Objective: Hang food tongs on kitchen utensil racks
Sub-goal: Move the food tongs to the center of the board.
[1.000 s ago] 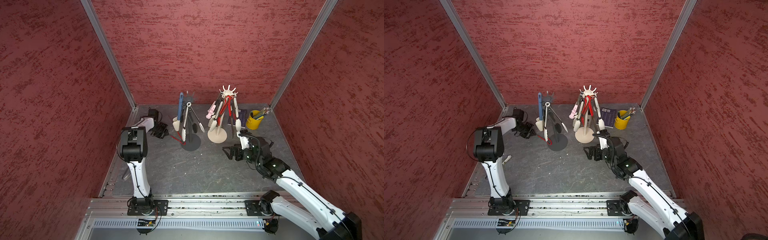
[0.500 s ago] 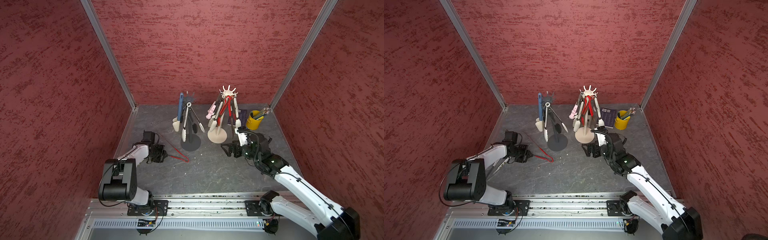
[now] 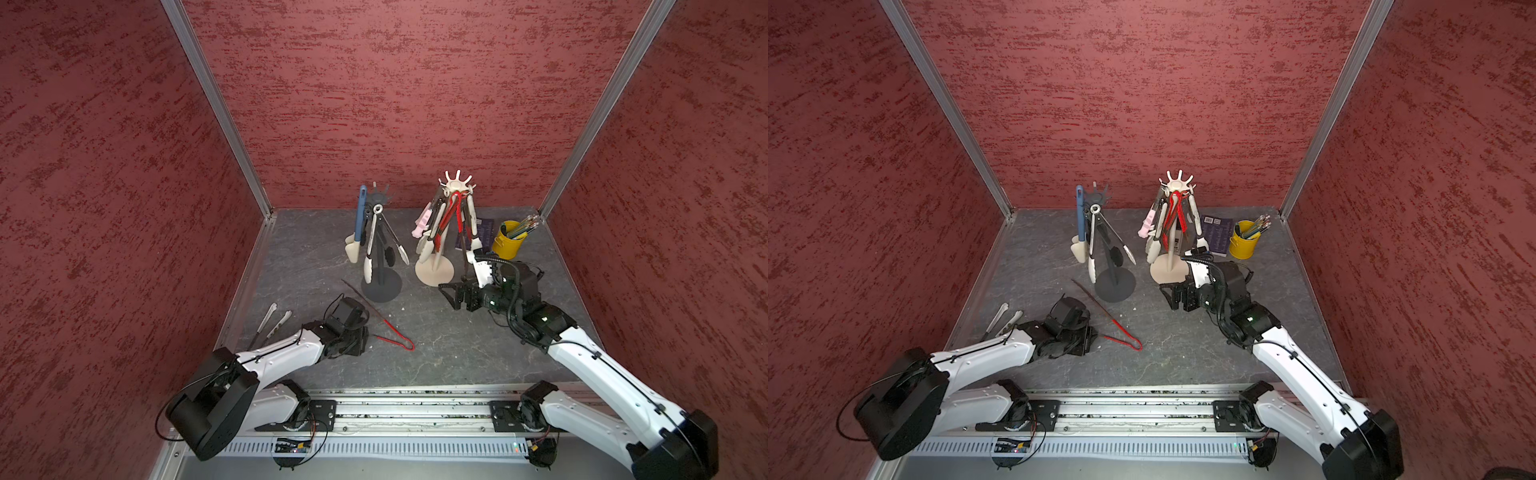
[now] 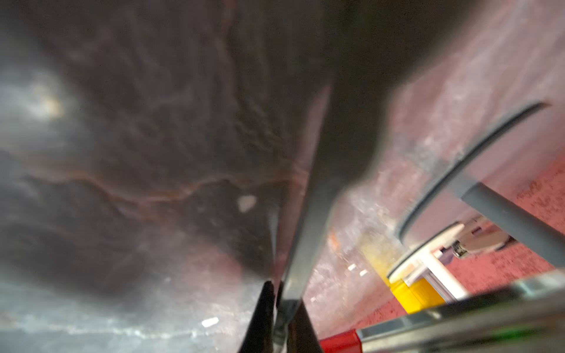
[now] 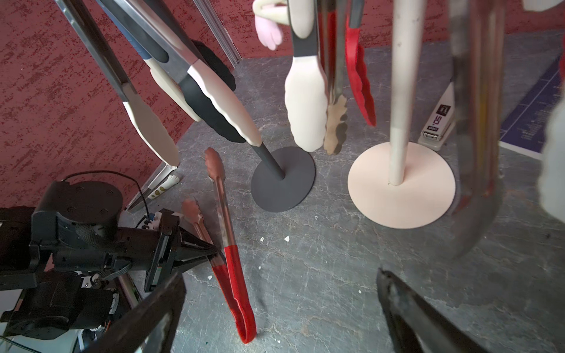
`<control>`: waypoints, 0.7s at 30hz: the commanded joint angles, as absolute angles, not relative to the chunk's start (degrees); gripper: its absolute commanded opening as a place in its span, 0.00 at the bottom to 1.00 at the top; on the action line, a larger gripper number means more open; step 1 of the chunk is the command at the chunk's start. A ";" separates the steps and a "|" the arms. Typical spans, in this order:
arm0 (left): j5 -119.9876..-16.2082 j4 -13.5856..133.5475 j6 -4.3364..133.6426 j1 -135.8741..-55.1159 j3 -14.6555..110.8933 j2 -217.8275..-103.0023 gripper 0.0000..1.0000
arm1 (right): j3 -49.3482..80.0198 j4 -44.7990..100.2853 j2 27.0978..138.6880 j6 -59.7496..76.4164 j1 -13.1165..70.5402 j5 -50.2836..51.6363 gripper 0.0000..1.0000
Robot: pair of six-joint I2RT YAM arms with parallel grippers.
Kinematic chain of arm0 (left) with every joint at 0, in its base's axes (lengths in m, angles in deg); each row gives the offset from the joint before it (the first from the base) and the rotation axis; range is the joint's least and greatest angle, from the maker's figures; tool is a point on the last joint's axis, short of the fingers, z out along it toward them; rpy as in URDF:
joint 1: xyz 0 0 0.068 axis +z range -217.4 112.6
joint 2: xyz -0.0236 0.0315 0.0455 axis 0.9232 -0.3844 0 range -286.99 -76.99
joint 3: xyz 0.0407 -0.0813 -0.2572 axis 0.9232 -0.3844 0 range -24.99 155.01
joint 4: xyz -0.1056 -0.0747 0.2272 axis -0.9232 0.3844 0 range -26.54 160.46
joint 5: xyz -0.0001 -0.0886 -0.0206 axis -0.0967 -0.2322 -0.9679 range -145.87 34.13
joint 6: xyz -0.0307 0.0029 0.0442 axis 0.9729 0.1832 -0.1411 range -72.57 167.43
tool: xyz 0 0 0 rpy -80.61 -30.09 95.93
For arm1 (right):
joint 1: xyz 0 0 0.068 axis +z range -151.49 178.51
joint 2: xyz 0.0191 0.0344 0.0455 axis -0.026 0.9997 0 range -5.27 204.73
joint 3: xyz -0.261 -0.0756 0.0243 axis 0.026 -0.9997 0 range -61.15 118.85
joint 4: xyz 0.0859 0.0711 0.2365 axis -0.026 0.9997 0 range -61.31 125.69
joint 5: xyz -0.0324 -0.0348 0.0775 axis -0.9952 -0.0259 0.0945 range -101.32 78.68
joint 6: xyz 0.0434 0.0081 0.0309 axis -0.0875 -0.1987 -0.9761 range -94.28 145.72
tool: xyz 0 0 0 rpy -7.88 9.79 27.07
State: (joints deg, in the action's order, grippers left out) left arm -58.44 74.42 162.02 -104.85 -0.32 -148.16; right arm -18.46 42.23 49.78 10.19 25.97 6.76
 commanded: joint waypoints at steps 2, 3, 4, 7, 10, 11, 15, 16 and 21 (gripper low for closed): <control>-55.84 75.74 180.47 -107.30 0.06 -152.92 0.56 | -18.08 40.60 48.65 11.14 25.49 7.84 0.99; -55.80 76.14 180.35 -107.45 0.76 -153.22 0.65 | -18.01 40.73 48.63 11.04 25.47 7.70 0.99; -55.33 77.28 180.20 -107.60 1.68 -153.08 0.73 | -17.91 40.92 48.57 11.00 25.49 7.43 0.99; -54.78 84.83 177.13 -107.48 4.93 -149.99 0.87 | -17.86 41.47 48.05 10.87 25.49 6.63 0.99; -53.11 94.91 173.61 -106.87 5.90 -142.56 0.89 | -18.10 42.35 47.49 10.68 25.40 5.53 0.99; -52.71 99.19 173.32 -106.60 5.58 -139.19 0.89 | -18.33 42.50 47.33 10.49 25.41 5.38 0.99; -49.26 115.89 170.98 -106.59 5.97 -124.99 0.90 | -19.23 42.24 47.45 9.66 25.39 4.93 0.99; -48.21 120.33 169.97 -106.67 7.14 -122.29 0.90 | -19.27 42.08 47.70 9.49 25.39 4.87 0.99; -40.99 136.96 153.34 -106.24 19.35 -115.50 0.89 | -17.80 42.85 49.97 10.22 25.40 4.62 0.99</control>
State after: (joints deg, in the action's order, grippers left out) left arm -47.42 122.23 160.82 -106.55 12.86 -116.47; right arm -18.57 42.32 48.97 9.90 25.75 5.96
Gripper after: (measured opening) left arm 0.896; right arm 0.992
